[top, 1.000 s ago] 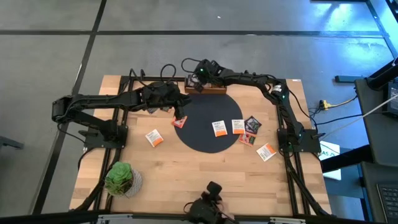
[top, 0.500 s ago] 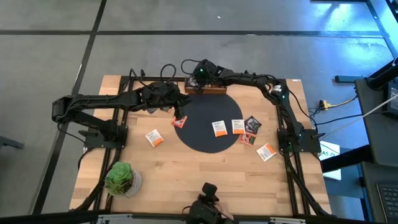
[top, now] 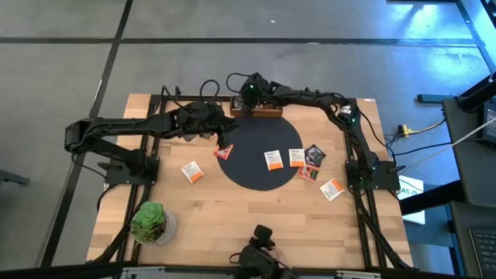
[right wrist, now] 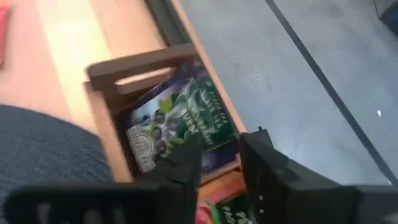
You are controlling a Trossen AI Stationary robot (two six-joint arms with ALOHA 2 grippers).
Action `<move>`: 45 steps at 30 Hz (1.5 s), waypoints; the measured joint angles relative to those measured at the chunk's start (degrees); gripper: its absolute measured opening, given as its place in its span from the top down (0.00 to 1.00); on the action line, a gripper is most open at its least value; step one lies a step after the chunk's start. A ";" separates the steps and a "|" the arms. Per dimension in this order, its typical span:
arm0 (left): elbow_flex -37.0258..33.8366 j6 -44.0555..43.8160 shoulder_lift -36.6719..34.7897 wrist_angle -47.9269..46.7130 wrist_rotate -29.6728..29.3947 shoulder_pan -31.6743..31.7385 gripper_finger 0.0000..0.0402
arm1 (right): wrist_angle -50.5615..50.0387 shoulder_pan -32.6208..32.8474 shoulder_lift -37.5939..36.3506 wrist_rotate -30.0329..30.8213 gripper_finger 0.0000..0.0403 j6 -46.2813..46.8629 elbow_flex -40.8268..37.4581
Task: Pick & Place Tea
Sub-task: Put the purple tea bag into the left section of the wooden organizer, then put the white tea bag into the right section of the wooden organizer
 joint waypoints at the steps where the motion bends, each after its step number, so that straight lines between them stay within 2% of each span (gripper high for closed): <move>1: 0.00 0.00 0.00 0.00 0.00 0.00 0.76 | -0.09 -0.27 0.00 -0.05 0.71 0.59 0.00; 8: 0.00 0.00 0.00 -0.02 0.00 0.00 0.76 | -2.47 -1.52 -0.04 -0.76 0.52 3.09 1.51; 12: 0.00 0.00 0.00 -0.01 -0.01 0.00 0.76 | -4.88 -1.78 -0.41 -6.02 0.49 3.29 3.73; 16: 0.00 0.00 0.00 0.00 -0.02 0.00 0.76 | -9.91 -1.78 -2.32 -14.27 0.49 4.24 7.65; 20: 0.00 0.00 0.00 -0.03 0.01 -0.03 0.76 | -18.85 -1.78 -6.70 -27.06 0.51 4.21 9.07; 24: 0.02 0.35 0.39 -0.14 0.31 -0.58 0.76 | -33.73 -1.78 -11.12 -37.19 0.51 -0.86 9.11; 28: 0.07 0.36 2.01 0.29 0.69 -1.50 0.76 | -46.73 -1.81 -12.46 -47.06 0.51 -6.43 9.04; 32: 0.07 -1.09 5.15 1.53 0.99 -3.23 0.76 | -47.25 -2.48 -15.71 -61.20 0.51 -9.62 2.35; 34: 0.07 -1.22 6.81 2.86 1.00 -4.52 0.76 | -43.12 -2.46 -18.62 -60.76 0.51 -7.35 -3.69; 37: 0.07 -2.51 9.53 6.02 0.44 -6.31 0.76 | -34.57 -2.42 -25.27 -50.97 0.51 -0.41 -14.83; 41: 0.06 -4.04 13.28 12.52 0.04 -7.55 0.76 | -21.45 -1.77 -38.22 -37.93 0.51 6.86 -30.29; 43: 0.04 -4.10 15.55 16.54 0.02 -7.97 0.76 | -14.11 -0.85 -44.60 -34.51 0.51 9.72 -37.63; 45: 0.06 -4.17 17.95 20.66 0.27 -8.42 0.76 | -6.65 0.31 -50.05 -33.68 0.51 10.85 -44.46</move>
